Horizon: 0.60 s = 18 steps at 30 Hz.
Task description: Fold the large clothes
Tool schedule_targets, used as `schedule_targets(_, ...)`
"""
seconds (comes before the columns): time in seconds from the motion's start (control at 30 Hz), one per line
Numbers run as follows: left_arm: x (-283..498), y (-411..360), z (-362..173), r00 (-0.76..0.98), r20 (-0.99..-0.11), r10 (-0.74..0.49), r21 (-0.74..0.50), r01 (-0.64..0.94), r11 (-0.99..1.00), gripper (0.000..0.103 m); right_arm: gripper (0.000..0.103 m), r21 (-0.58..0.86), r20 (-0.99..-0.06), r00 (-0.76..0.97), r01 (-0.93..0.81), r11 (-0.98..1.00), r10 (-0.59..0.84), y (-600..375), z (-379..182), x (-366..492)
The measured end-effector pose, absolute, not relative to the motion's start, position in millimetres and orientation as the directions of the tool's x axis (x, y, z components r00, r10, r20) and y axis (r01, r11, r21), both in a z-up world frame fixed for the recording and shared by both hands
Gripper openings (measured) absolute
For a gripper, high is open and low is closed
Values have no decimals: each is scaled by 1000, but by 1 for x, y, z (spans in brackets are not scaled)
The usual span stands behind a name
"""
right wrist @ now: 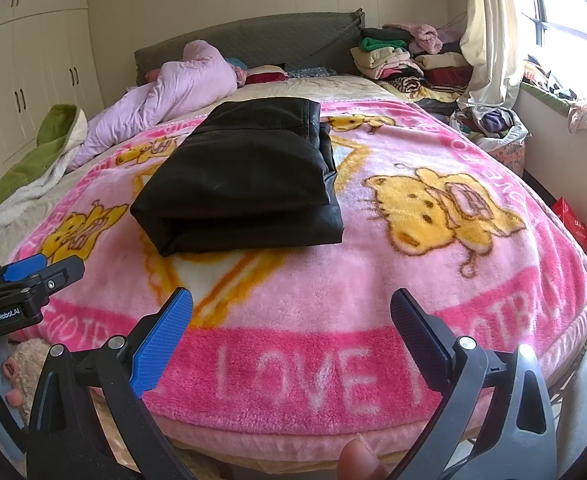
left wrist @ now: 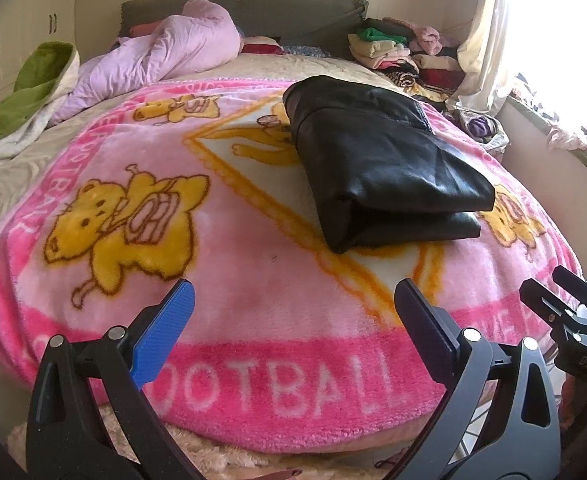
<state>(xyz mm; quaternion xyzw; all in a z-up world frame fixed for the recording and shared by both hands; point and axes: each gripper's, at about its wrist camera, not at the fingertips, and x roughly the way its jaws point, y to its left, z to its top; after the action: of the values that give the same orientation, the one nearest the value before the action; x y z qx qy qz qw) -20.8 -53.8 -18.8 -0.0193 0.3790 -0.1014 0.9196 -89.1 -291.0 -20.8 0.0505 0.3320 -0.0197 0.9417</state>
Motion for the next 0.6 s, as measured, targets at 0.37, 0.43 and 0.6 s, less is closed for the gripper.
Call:
schedule_targets(0.37,-14,-44,-27,679,-716,-161,-103,126,987,94,99,66,-637,770,106,992,-40,-294,-26,-84)
schedule_targets(0.43,-12,-40,-28,674,-722,-155,-112,107,988,94,99,67,-641,767,107,992,-40,-293,-26,-81)
schedule_targets(0.6,-4,-26,-33,654,-741,-150,-139,70,988,94,99,71,-647,762,106,992,-35,-290,-27,-75)
